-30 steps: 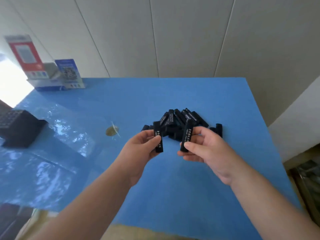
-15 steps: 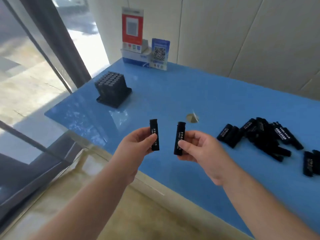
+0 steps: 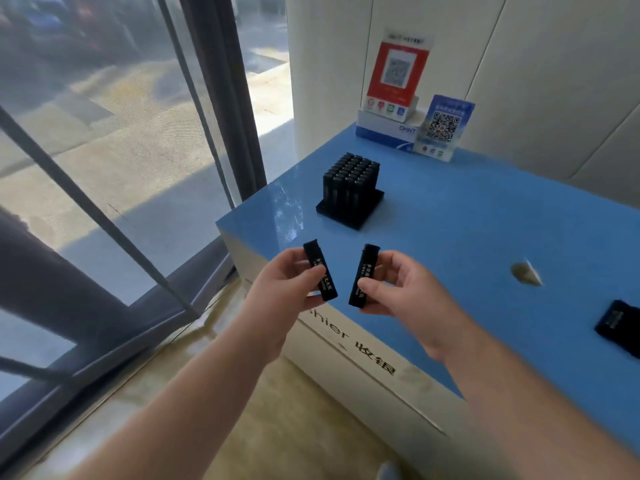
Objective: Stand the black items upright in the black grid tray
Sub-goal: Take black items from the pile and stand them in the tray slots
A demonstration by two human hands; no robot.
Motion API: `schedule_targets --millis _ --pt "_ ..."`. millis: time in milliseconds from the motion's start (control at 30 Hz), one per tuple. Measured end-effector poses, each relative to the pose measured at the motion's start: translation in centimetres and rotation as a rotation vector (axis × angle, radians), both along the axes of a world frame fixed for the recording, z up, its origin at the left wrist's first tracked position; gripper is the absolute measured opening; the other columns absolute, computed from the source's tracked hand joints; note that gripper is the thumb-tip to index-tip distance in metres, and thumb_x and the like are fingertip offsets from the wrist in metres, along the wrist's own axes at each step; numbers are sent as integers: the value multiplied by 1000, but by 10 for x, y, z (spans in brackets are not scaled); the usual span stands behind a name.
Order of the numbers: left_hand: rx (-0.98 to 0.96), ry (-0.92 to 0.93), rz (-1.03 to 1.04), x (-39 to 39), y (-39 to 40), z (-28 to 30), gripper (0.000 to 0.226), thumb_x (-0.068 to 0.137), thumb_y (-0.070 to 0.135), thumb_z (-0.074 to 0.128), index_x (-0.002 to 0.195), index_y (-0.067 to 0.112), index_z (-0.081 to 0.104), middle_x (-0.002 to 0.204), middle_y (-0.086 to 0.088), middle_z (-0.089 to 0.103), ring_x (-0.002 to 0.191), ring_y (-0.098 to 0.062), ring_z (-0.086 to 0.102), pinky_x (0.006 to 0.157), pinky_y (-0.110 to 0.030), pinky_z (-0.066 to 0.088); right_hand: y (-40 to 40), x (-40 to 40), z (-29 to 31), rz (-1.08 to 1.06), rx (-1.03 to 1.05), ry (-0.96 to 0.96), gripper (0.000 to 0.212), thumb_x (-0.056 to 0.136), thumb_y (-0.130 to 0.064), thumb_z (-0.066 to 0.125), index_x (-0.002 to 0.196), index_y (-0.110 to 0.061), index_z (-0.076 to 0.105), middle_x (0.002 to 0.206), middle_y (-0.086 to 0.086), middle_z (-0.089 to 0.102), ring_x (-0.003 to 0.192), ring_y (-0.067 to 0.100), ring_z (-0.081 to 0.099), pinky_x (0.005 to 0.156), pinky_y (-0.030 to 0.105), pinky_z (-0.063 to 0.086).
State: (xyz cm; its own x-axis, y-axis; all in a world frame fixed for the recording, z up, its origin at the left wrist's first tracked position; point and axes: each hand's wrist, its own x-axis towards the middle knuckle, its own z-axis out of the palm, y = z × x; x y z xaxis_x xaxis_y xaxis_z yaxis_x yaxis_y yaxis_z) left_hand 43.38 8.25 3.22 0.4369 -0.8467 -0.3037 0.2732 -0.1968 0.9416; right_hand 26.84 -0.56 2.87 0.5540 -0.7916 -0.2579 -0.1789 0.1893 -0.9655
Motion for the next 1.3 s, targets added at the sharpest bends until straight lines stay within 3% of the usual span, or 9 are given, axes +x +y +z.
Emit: schedule_targets --millis 167,400,633,700,833,900,1067,1200,1300 --pt "26 -5 -23 32 -31 -8 15 99 14 56 109 8 67 101 -9 75 91 -22 74 78 -35 59 -31 25 -9 -57 19 -20 13 99 -18 61 105 -10 69 98 6 77 90 22 75 88 38 59" --pt "28 -143 -74 73 -94 -12 18 94 4 62 108 13 65 104 -14 70 90 -27 74 81 -41 60 -90 65 -20 -162 -71 -33 9 99 -10 59 105 -13 66 99 12 73 90 27 73 78 35 62" --pt "-39 -362 -202 107 -154 2 10 96 20 58 95 18 68 90 -2 74 82 -20 74 85 -47 58 -122 87 -19 -291 -162 11 9 99 -17 60 100 -15 68 100 8 73 90 24 74 81 37 62" --pt "-84 -465 -278 116 -172 3 8 94 18 62 97 23 68 88 2 74 79 -16 73 84 -41 58 -128 92 -21 -357 -206 18 6 98 -17 62 99 -19 67 98 6 73 90 26 74 79 40 62" --pt "-246 -753 -421 132 -209 6 20 87 12 72 97 29 70 91 8 69 78 -3 68 74 -11 49 -136 100 -24 -467 -315 69 12 86 -39 67 96 -32 65 98 -3 72 92 25 71 89 53 56" --pt "-353 -833 -519 139 -227 1 19 86 8 73 100 21 73 94 9 66 81 -3 67 79 -11 49 -137 103 -26 -506 -338 111 4 91 -31 69 94 -32 66 95 -10 73 90 18 71 92 51 55" --pt "-522 -1010 -693 151 -257 -22 20 86 10 73 105 13 75 100 9 64 79 -3 64 76 -8 46 -135 109 -36 -629 -331 176 20 94 -18 68 91 -37 66 90 -15 73 89 15 71 94 49 54" --pt "-664 -1196 -752 153 -267 -38 16 85 15 75 101 16 76 101 5 68 92 -14 61 87 -23 48 -131 116 -42 -699 -331 200 20 92 -13 69 91 -33 66 90 -14 72 87 16 71 93 47 55" --pt "-743 -1281 -761 150 -270 -42 11 84 16 76 96 16 77 95 4 68 91 -21 60 87 -28 48 -129 119 -44 -731 -357 224 21 91 -11 70 89 -31 65 90 -11 72 87 15 70 91 41 55"
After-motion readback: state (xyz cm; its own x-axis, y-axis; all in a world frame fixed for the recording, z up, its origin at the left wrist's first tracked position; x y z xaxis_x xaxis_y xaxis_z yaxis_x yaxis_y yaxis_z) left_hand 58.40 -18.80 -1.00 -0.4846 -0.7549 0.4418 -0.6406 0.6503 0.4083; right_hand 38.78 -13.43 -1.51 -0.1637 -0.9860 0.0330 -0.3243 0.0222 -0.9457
